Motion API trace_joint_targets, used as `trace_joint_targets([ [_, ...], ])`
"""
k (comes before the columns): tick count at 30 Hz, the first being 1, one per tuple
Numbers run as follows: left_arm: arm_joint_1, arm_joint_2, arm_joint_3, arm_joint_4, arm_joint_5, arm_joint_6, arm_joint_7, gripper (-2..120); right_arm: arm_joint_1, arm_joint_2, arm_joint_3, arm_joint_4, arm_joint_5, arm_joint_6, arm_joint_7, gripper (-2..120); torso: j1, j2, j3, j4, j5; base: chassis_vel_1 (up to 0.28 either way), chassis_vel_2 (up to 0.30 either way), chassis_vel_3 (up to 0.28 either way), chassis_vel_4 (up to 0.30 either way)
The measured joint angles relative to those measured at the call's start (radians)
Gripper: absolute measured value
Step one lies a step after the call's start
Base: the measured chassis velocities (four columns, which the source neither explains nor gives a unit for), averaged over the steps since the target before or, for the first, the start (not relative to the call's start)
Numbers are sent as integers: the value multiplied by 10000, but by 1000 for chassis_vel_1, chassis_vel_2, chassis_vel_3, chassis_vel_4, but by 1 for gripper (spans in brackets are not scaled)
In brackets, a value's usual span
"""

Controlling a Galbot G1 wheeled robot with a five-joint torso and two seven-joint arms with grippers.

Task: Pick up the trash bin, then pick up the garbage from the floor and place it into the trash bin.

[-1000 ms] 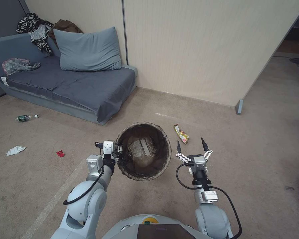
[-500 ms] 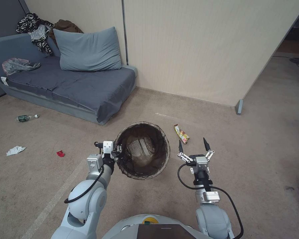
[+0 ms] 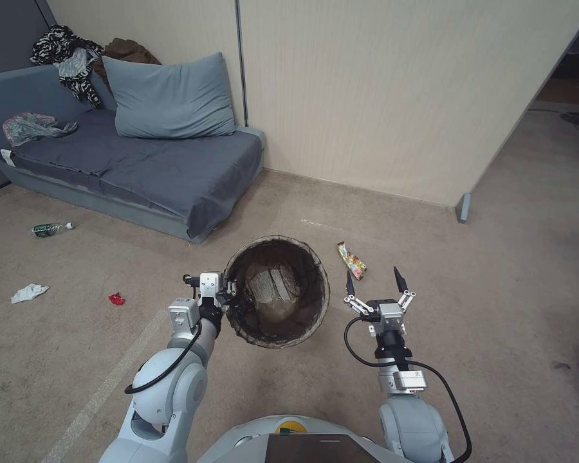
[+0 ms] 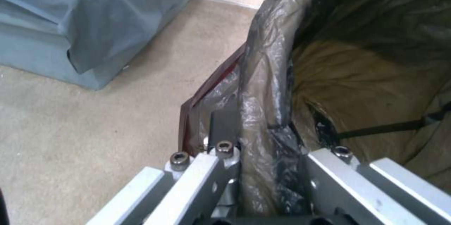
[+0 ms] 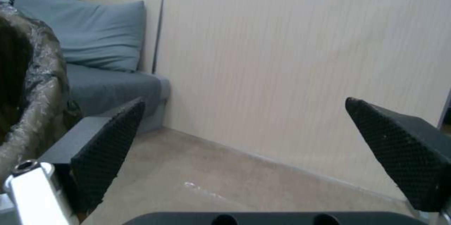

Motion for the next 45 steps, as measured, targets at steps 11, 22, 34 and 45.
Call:
trace_joint_targets([
  [11,2,6,-7,0,8,-35,10,0,12,0,18,-26,43,10,-20,100,-1,1,0,1,1,-158,164,164,-164],
  [22,-1,38,-7,59,30,-87,8,0,52,-1,58,-133,73,99,-119,100,0,0,2,2,1,-74,79,84,-75],
  [34,41,109,2,-54,3,-85,8,0,563,1,145,-382,78,18,-4,100,-1,0,0,-2,0,0,0,0,0],
  [45,-186,376,56,64,-284,-90,177,0,2466,-148,444,-1673,1206,-2616,555,100,0,0,1,1,0,0,0,0,0],
])
